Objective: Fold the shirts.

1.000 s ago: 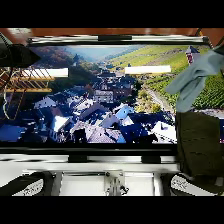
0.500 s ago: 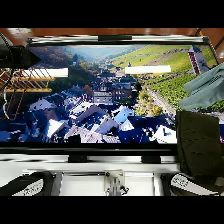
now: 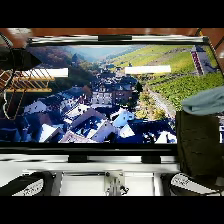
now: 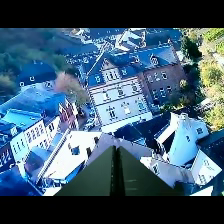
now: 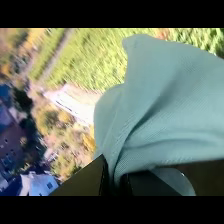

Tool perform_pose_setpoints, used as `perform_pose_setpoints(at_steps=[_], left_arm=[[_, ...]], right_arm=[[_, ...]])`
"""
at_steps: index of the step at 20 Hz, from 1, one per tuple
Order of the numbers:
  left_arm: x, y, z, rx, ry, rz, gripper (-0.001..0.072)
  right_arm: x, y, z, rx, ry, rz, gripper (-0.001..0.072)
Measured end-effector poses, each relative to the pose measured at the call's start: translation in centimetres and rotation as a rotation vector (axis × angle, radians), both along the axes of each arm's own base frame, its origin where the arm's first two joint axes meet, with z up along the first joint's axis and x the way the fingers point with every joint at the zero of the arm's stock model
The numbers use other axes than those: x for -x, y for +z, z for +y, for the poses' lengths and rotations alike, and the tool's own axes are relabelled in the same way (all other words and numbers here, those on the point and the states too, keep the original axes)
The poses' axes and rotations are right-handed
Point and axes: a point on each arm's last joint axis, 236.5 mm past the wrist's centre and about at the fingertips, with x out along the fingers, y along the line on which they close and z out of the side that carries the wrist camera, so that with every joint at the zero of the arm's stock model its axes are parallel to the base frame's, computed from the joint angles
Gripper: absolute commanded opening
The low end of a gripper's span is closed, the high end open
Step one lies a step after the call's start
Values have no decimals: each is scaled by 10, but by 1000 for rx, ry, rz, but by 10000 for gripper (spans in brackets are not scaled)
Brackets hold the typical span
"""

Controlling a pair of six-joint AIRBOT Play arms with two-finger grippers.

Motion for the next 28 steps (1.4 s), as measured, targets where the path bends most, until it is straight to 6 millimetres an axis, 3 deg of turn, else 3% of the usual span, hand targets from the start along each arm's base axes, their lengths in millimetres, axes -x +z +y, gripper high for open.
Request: perform_pose_setpoints(at_steps=[5, 9, 13, 20, 24, 25, 26, 28], left_arm=[[1, -1, 0, -7, -7, 2, 34], [1, -1, 0, -15, -16, -2, 34], [1, -1, 0, -25, -26, -7, 34], [2, -1, -1, -32, -37, -14, 34], [2, 0, -2, -35, -42, -16, 34], [2, 0, -2, -35, -42, -16, 34], [2, 0, -2, -35, -43, -16, 34], [3, 0, -2, -35, -45, -17, 34]], right_arm=[[38, -17, -17, -36, -102, 114, 64], [67, -34, -20, -33, -168, 194, 64], [111, -66, -1, -51, -206, 311, 64], [208, -143, 43, -96, -251, 604, 79], [237, -171, 44, -75, -287, 704, 91], [242, -173, 42, -59, -294, 719, 218], [246, -175, 38, -42, -301, 732, 637], [253, -177, 33, -10, -287, 755, 680]])
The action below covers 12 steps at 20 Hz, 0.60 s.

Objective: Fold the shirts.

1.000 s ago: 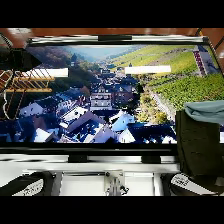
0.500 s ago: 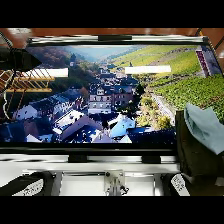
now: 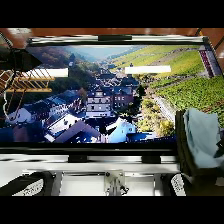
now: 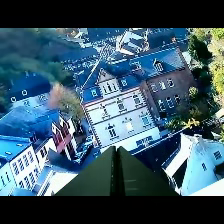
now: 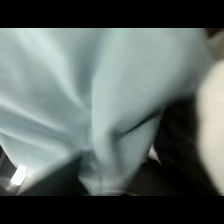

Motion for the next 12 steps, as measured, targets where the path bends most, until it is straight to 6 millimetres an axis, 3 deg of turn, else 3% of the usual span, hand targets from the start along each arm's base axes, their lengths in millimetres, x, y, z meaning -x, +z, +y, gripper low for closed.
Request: perform_pose_setpoints(at_steps=[4, 7, 10, 12], left_arm=[[0, 0, -1, 3, -3, 0, 35], [0, 0, -2, 5, -5, 0, 34], [-3, -4, -2, 5, -5, 9, 34], [-10, -13, -2, 2, -2, 30, 33]], right_arm=[[2, 10, -13, 40, 85, 12, 678], [-12, 41, -38, 147, 172, -43, 664], [-69, 77, -57, 257, 285, -241, 641], [-134, 96, -45, 262, 429, -424, 641]])
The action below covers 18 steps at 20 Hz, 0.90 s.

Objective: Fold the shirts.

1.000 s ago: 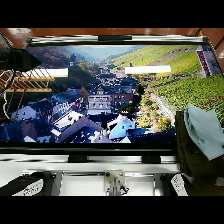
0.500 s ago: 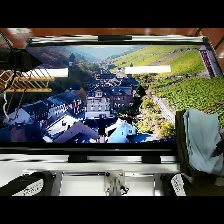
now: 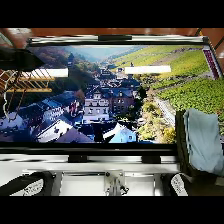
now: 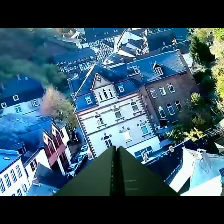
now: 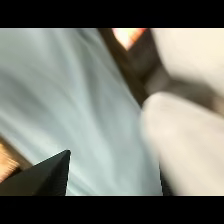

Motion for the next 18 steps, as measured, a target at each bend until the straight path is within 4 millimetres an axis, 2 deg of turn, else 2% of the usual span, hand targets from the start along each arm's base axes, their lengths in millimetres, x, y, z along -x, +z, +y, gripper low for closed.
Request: perform_pose_setpoints(at_steps=[2, 4, 5, 6, 8, 10, 12, 18], left_arm=[[-15, -19, 1, -18, 8, 34, 30], [-31, -49, -4, -57, 2, 85, 30], [-37, -67, -10, -85, -8, 121, 31], [-40, -89, -16, -133, -13, 167, 45], [-39, -131, -25, -249, -28, 263, 409], [-32, -158, -39, -327, -48, 330, 424], [-29, -172, -48, -363, -36, 357, 423], [-29, -184, -58, -380, 17, 382, 422]], right_arm=[[-76, 18, 37, -14, 200, -165, 641], [-140, 24, 90, -43, 362, -269, 641], [-160, 20, 118, -60, 424, -282, 641], [-174, 8, 146, -82, 480, -257, 641], [-179, -26, 189, -127, 556, -138, 641], [-166, -56, 217, -180, 597, 3, 641], [-152, -71, 235, -226, 619, 96, 641], [-136, -83, 246, -248, 635, 195, 641]])
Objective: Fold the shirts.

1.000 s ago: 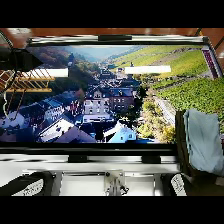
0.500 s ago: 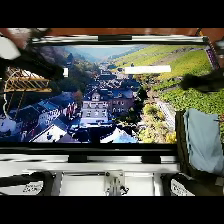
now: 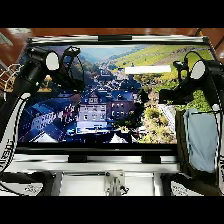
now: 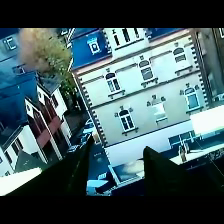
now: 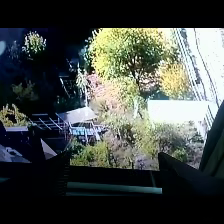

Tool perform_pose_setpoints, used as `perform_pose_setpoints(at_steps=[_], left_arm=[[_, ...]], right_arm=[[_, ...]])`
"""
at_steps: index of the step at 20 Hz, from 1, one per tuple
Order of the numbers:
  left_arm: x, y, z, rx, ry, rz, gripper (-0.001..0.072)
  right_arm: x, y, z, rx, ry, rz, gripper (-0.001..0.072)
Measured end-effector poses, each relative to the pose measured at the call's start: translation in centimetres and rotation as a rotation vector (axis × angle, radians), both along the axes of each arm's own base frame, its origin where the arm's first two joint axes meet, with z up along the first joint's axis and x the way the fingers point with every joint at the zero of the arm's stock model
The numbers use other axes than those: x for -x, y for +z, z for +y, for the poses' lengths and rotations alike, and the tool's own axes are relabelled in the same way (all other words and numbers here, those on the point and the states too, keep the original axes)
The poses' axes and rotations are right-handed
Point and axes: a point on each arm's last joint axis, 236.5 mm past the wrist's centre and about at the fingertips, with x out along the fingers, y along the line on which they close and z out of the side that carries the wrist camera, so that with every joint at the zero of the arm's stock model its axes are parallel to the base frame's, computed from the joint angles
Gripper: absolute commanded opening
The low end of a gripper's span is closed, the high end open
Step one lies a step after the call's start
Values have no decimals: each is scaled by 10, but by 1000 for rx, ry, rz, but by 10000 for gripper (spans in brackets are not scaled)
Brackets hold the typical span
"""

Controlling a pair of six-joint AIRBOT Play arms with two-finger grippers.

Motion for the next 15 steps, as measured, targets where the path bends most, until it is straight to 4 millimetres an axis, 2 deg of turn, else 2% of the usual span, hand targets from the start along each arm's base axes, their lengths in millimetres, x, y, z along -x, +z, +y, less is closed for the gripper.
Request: perform_pose_setpoints(at_steps=[15], left_arm=[[1, -5, 0, -10, 17, 12, 419]], right_arm=[[4, -2, 0, 9, 4, 22, 641]])
